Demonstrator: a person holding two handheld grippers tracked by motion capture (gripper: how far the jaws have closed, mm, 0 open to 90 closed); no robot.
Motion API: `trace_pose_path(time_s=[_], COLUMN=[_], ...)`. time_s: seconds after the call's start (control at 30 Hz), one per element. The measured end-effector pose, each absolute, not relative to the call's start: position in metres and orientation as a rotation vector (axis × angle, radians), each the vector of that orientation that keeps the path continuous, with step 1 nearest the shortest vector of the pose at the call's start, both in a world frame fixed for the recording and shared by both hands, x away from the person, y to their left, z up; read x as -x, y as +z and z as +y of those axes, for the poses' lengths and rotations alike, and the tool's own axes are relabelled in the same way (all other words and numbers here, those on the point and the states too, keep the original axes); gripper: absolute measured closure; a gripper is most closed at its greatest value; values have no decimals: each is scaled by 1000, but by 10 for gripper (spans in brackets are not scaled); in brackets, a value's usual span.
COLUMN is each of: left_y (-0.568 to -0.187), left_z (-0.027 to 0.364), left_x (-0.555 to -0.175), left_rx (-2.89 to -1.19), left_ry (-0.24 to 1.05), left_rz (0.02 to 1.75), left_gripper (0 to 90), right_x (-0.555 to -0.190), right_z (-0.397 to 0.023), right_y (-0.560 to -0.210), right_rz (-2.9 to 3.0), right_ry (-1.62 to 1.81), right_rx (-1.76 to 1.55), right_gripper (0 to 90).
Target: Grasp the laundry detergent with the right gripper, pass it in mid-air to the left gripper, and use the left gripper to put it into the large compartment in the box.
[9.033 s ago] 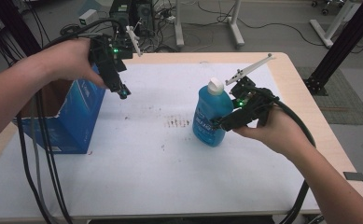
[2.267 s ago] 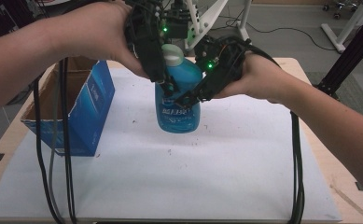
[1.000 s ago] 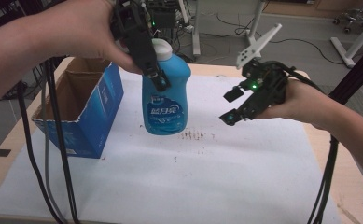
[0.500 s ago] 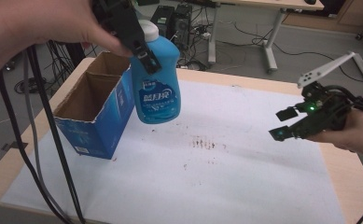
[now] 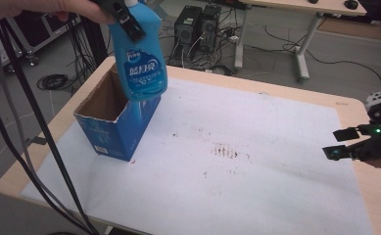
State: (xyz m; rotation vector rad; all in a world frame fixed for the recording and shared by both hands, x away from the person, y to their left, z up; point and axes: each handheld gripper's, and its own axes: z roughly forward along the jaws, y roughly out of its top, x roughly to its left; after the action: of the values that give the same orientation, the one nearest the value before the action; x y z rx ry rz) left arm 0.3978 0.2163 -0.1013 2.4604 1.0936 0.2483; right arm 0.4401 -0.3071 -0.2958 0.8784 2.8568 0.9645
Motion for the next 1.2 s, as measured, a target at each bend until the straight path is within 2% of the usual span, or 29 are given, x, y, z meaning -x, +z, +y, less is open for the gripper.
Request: trace_pose_path(time_s=[0.2, 0.53, 1.2], left_y=[-103, -111, -178], left_z=[245, 264, 272], left_x=[-398, -397, -395], left_rx=[-2448, -2426, -2454], left_ry=[315, 331, 261], left_rz=[1207, 1294, 1365], left_gripper=[383, 383, 383], right_x=[-441, -442, -445], right_z=[-315, -318, -326], right_y=[-298, -298, -297], right_rz=[2834, 2825, 2805], right_ry=[963, 969, 967], right_rx=[-915, -930, -967], right_gripper=[209, 209, 209])
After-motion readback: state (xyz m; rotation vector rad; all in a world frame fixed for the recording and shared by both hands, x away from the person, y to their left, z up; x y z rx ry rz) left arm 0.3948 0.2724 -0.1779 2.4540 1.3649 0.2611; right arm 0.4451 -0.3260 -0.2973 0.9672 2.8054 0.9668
